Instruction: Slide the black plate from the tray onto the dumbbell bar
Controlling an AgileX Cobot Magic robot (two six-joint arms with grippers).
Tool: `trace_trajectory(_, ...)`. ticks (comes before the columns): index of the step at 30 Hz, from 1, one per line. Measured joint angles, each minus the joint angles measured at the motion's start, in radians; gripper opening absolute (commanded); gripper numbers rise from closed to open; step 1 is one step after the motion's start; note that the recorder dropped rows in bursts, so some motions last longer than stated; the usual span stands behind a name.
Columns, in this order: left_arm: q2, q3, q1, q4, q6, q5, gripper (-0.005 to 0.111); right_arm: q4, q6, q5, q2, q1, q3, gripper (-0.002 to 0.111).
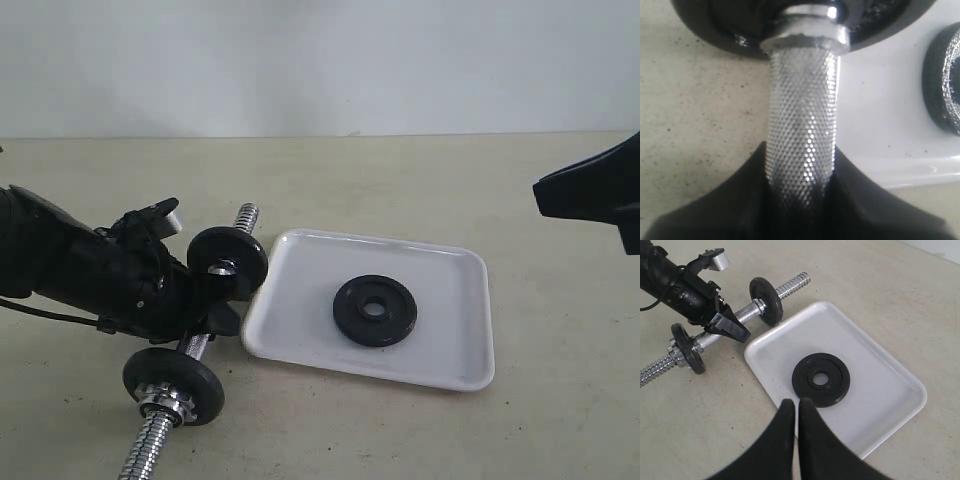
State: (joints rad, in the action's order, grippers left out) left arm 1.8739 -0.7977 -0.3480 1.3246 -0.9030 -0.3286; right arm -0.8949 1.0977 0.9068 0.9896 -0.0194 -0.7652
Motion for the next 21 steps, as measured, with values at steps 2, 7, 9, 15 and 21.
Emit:
trace_trajectory(2,0.000,0.000,0.000,-0.004,0.000,0.000,0.004,0.000,-0.002,0.000,0.000,0.000,0.000,0.000)
trace_trajectory(7,-0.002,0.000,0.000,-0.012,0.000,0.004,0.004,0.000,-0.002,0.000,0.000,0.000,0.000,0.000)
trace_trajectory(9,-0.002,0.000,0.000,-0.012,0.000,0.004,0.004,0.000,-0.002,0.000,0.000,0.000,0.000,0.000)
trace_trajectory(15,-0.002,0.000,0.000,-0.012,0.000,0.004,0.004,0.000,-0.002,0.000,0.000,0.000,0.000,0.000)
trace_trajectory(21,-0.002,0.000,0.000,-0.012,0.000,0.004,0.004,0.000,-0.002,0.000,0.000,0.000,0.000,0.000)
